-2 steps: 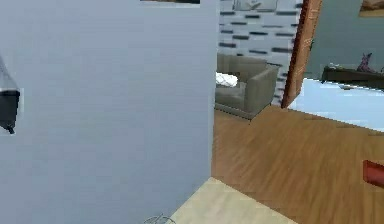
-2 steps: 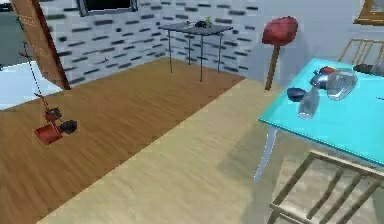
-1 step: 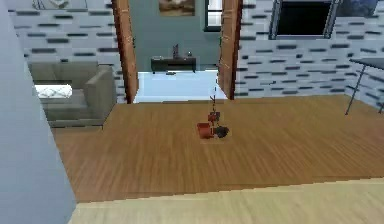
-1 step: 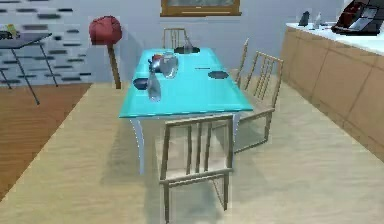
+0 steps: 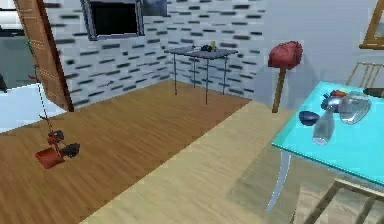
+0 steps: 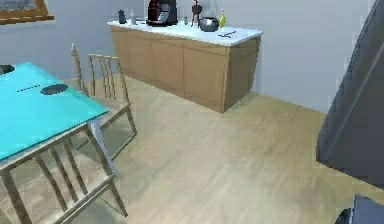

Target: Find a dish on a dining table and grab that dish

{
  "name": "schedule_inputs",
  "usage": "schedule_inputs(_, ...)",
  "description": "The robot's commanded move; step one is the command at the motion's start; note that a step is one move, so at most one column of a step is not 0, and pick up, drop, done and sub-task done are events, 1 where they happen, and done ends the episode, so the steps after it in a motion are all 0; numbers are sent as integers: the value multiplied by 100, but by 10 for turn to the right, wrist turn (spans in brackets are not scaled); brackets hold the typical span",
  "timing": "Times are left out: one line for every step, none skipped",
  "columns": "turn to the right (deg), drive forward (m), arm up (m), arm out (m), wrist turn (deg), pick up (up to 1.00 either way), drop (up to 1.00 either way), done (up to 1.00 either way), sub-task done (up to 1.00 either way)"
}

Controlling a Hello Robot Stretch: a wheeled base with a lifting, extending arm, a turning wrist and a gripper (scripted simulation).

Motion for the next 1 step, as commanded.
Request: schedule_inputs(300,0,0,0,0,0,0,0,0)
